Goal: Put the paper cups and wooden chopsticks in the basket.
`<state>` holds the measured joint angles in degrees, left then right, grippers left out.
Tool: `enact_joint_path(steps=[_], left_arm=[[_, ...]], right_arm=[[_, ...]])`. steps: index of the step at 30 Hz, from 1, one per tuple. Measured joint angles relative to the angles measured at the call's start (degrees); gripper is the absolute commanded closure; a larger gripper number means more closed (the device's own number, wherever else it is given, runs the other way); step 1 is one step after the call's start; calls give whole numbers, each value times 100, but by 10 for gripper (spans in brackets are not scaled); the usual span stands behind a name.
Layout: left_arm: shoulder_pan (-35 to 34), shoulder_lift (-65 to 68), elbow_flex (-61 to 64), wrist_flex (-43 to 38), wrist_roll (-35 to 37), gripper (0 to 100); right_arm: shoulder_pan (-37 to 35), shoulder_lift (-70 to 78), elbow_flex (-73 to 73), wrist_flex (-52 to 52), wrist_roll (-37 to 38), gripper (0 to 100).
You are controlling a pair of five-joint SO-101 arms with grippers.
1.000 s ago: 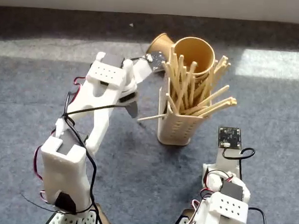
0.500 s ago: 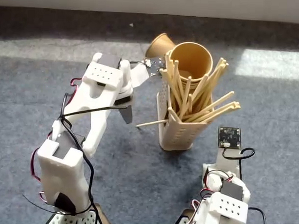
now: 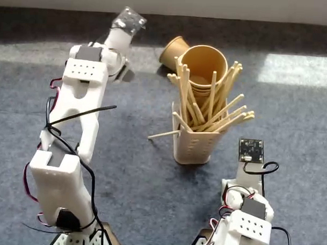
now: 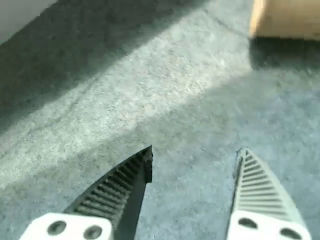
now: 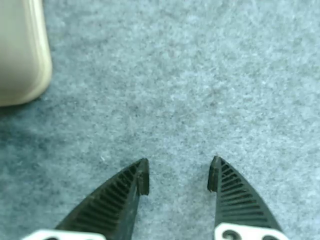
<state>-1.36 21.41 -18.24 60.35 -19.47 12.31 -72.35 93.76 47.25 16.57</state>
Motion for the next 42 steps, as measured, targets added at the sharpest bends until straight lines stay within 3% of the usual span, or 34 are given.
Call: enact_joint_path(steps=[8, 12, 17, 26, 42], left_arm=[[-299, 765, -273, -2681, 2585, 745], [105, 1758, -1055, -3121, 3437, 745], [571, 2884, -2470, -3147, 3648, 745], [738, 4149, -4853, -2374, 3692, 745], [1310, 4686, -5275, -2242, 4053, 745]], right_arm=[[0, 0, 0, 0, 0, 796], [0, 0, 0, 0, 0, 796], [0, 0, 0, 0, 0, 796], [-343, 0, 9, 0, 0, 796], [-343, 0, 9, 0, 0, 796]])
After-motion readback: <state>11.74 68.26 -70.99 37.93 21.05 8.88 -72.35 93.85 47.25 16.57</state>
